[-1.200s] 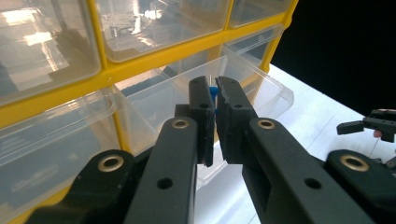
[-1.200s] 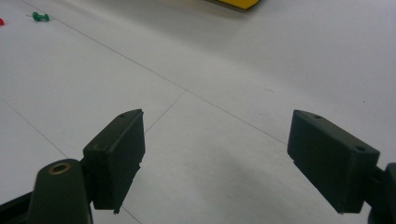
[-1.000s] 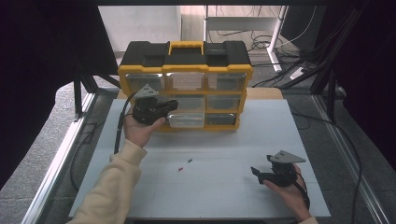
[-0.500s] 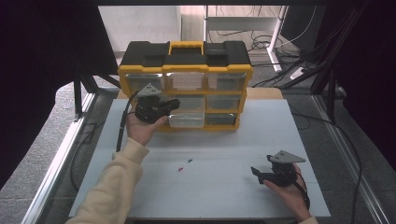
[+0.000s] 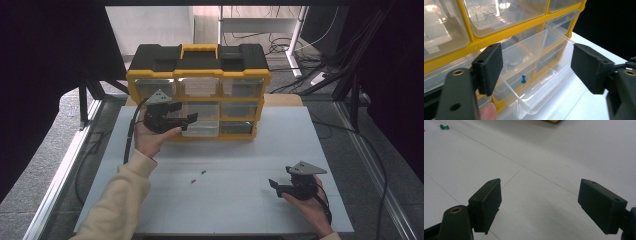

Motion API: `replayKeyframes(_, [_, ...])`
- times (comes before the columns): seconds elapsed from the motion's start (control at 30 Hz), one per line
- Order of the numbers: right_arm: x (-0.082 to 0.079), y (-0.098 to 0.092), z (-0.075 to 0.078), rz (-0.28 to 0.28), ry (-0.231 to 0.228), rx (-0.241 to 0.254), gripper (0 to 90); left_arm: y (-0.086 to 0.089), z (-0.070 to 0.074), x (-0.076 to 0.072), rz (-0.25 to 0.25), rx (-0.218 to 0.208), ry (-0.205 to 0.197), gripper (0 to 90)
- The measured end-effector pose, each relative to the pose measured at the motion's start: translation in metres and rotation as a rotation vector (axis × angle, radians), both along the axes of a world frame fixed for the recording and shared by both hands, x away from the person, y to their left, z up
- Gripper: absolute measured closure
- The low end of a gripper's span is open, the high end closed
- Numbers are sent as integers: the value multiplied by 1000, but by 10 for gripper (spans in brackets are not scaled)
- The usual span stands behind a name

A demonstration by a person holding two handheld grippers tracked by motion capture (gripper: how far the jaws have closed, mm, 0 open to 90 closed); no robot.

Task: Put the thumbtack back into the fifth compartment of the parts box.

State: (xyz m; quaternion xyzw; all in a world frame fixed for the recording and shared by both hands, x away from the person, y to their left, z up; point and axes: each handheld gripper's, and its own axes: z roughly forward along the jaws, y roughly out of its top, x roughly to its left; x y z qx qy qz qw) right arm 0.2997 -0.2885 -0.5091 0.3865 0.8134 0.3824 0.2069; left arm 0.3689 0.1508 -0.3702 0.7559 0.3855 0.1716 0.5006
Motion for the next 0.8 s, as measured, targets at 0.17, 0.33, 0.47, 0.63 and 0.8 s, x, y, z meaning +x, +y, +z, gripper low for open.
replayKeyframes(0.17, [0,0,0,-2,3,0,190,4,2,-6,1,-13,1,211])
replayKeyframes(0.33, [-1,0,1,-3,-6,2,192,9,-1,-15,10,-10,-2,201])
replayKeyframes(0.47, [-1,0,1,-3,-5,0,192,15,-4,-23,18,-12,-2,202])
replayKeyframes(0.63, [-1,0,0,-5,-7,-7,192,24,-9,-31,22,-12,6,203])
replayKeyframes(0.8, [-1,0,0,-7,-6,-6,192,28,-12,-39,16,4,4,203])
